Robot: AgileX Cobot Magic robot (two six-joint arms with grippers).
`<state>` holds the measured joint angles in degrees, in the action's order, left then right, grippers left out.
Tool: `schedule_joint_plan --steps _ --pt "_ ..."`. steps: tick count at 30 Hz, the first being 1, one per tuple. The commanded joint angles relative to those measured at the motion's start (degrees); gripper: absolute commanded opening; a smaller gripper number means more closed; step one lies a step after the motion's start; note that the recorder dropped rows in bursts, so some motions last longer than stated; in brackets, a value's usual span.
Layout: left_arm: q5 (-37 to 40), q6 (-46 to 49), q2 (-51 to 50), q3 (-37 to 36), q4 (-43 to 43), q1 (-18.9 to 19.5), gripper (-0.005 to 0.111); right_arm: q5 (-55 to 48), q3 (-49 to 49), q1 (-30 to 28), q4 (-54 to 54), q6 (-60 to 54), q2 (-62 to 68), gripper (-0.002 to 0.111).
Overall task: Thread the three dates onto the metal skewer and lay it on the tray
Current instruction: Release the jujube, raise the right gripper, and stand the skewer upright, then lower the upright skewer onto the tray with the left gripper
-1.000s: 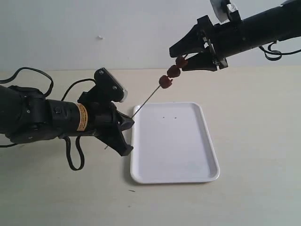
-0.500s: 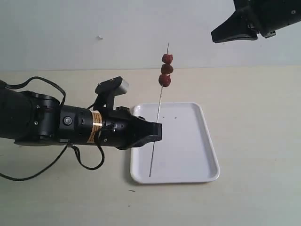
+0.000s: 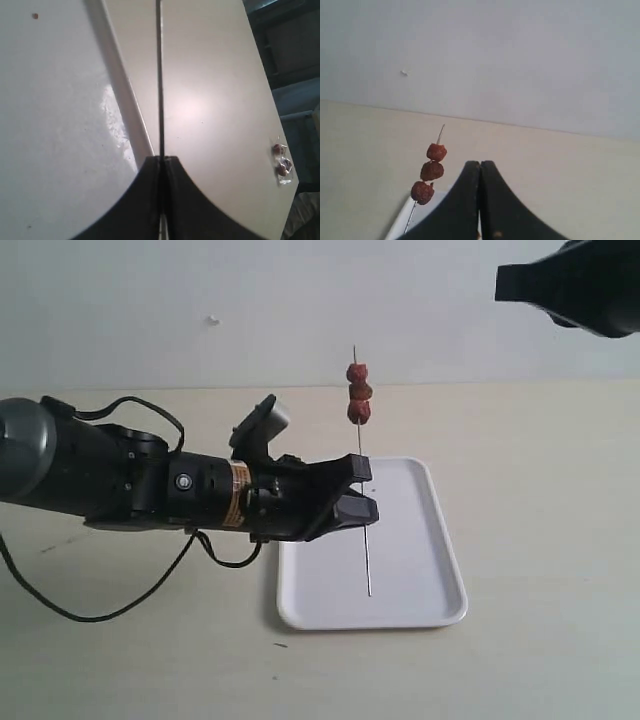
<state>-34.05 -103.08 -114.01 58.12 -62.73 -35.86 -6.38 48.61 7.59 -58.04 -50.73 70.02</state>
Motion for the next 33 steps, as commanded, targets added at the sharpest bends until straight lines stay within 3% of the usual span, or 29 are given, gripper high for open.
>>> schedule_joint_plan --steps 1,14,24,33 --pt "-1.02 -3.60 -3.16 2.06 0.02 -0.08 0.000 5.11 -6.80 4.74 -0.40 -0.13 -5.22 0.000" --pt "-1.70 -10.11 -8.71 3.98 -1.51 -0.08 0.000 17.28 -25.24 14.03 0.40 1.33 -20.53 0.000" --pt "-2.24 -16.54 -8.71 3.98 -9.04 -0.08 0.000 16.62 -28.29 14.03 0.40 1.33 -32.10 0.000" --pt "-0.98 -18.72 -8.71 3.98 -11.70 -0.08 0.000 14.64 -28.29 14.03 1.32 1.33 -33.24 0.000"
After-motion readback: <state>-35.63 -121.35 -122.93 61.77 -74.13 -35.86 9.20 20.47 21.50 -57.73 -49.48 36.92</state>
